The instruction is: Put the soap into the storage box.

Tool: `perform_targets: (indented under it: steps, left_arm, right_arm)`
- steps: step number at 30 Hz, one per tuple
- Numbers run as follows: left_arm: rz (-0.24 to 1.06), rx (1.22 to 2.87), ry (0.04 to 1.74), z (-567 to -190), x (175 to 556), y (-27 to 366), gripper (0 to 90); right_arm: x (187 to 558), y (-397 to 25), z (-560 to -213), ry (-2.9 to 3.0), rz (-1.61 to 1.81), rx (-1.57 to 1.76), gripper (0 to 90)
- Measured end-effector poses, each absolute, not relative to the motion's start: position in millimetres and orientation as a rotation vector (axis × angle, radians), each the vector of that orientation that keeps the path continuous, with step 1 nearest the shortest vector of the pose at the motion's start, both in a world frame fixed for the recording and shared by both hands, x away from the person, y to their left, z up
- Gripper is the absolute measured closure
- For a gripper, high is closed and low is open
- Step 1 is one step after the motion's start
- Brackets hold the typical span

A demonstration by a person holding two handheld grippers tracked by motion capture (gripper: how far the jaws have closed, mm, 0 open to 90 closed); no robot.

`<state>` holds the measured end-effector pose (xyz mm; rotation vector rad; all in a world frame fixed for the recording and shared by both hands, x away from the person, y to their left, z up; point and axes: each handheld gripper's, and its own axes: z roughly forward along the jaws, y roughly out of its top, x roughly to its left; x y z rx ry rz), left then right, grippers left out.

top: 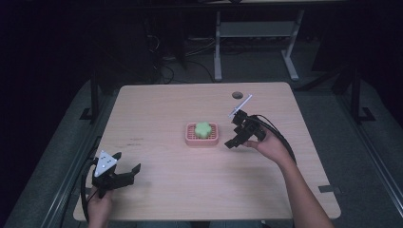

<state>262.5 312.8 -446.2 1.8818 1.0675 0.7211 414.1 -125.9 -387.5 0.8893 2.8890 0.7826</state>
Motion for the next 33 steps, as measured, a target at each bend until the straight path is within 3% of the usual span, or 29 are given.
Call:
perform_targets:
  steps: [33]
  left_arm:
    - [0.713, 1.895, 1.066, -447.0, 262.6, 311.0, 14.2]
  right_arm:
    - [383.7, -162.8, -406.2, 2.865, 0.848, 0.970, 22.5]
